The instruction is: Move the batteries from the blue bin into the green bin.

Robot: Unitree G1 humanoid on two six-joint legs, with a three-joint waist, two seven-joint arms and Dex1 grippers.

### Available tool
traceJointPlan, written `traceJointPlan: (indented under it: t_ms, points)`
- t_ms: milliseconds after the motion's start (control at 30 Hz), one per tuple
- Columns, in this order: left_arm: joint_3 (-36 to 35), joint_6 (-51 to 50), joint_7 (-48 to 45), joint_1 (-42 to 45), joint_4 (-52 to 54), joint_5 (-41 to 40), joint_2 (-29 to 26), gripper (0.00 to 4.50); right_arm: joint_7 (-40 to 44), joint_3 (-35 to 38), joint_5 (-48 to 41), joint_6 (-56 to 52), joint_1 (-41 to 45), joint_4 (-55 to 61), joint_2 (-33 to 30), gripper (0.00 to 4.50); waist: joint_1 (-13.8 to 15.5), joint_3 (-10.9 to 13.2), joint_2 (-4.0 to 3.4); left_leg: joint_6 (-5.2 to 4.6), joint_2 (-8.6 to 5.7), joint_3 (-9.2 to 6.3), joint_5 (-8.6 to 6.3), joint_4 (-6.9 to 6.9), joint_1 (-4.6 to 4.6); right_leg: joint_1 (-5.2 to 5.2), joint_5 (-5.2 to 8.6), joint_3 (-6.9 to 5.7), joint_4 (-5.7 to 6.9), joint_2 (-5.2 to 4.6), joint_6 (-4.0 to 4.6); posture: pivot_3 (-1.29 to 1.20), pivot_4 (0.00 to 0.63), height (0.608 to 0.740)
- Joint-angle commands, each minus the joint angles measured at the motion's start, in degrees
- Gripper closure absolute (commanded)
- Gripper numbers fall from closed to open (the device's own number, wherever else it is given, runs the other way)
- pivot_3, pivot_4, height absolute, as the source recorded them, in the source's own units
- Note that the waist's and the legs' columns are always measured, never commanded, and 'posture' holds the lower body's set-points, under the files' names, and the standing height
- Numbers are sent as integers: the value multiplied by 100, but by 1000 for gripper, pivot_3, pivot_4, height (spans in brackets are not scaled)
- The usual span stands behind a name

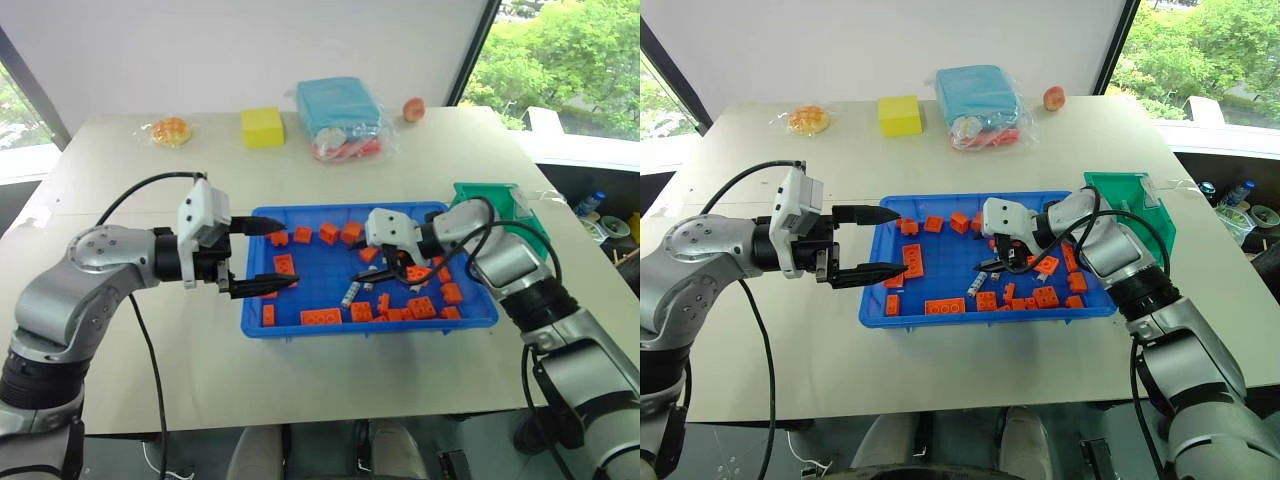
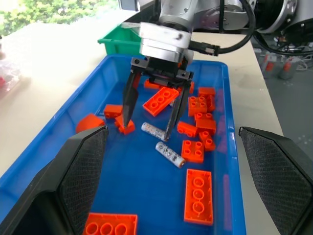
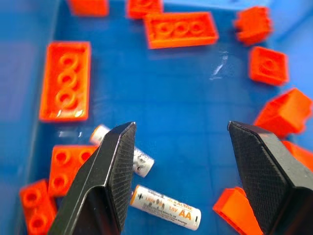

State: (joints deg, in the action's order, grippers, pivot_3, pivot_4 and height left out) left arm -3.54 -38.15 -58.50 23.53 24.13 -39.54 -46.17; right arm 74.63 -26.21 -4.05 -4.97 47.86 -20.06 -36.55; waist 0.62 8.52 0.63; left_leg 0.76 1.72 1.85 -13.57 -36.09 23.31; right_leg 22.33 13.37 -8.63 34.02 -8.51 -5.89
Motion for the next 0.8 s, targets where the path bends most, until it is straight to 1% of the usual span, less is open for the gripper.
traceJointPlan:
  t_ms: [33, 133, 200, 333, 433, 633, 667, 733, 800]
  points:
    - [-201, 12, 43, 8, 208, -106, -77, 0, 494, -2, 182, 943, 325, -577, 127, 1444, 1, 0, 0, 0, 0, 0, 0, 0, -1, 1, 0, 0, 1, 0, 0, 0, 150, 704]
    - [-227, -9, 77, -9, 240, -105, -79, 0, 714, -14, 332, 1457, 476, -1055, 301, 1444, -11, 0, -1, 1, 0, 1, 0, 0, -2, -1, -5, 1, 3, 1, 9, 0, 150, 704]
    - [-245, -32, 91, -28, 277, -126, -90, 0, 647, -106, 627, 1936, 583, -1459, 430, 1444, -11, 0, 0, 2, 0, 1, 1, 1, -2, 0, -12, 1, 6, 1, 19, 0, 150, 704]
    - [-247, -47, 103, -51, 319, -175, -128, 0, 645, -169, 926, 2630, 663, -2016, 630, 1444, -8, 0, 0, 4, 0, 2, 2, 0, -4, -2, -13, 2, 6, 1, 20, 0, 150, 704]
    - [-229, -42, 117, -37, 316, -199, -148, 0, 403, -211, 1228, 3147, 729, -2495, 783, 1444, -12, 0, 0, 11, 0, 3, 7, 0, -4, -3, -13, 2, 7, 1, 21, 0, 150, 704]
    - [-195, -31, 99, 7, 300, -202, -149, 0, 382, -165, 1306, 3398, 693, -2868, 1066, 1444, -35, -2, 2, 17, 2, 2, 9, 7, -28, -7, -12, 4, 7, 5, 22, 0, 150, 704]
    - [-185, -30, 98, 25, 286, -196, -145, 0, 414, -141, 1275, 3368, 677, -2869, 1105, 1680, -40, -2, 3, 17, 2, 2, 9, 7, -30, -8, -12, 4, 8, 5, 22, 0, 150, 704]
    - [-166, -24, 99, 58, 260, -184, -132, 0, 585, -51, 1097, 3124, 581, -2720, 1169, 2295, -42, -1, 1, 17, 2, 2, 9, 9, -34, -11, -12, 5, 9, 5, 22, 0, 150, 704]
    - [-153, -8, 80, 85, 226, -172, -128, 0, 719, 34, 910, 2823, 388, -2408, 1170, 3353, -31, -1, 1, 17, 2, 2, 9, 10, -34, -15, -13, 6, 11, 5, 23, 0, 150, 704]
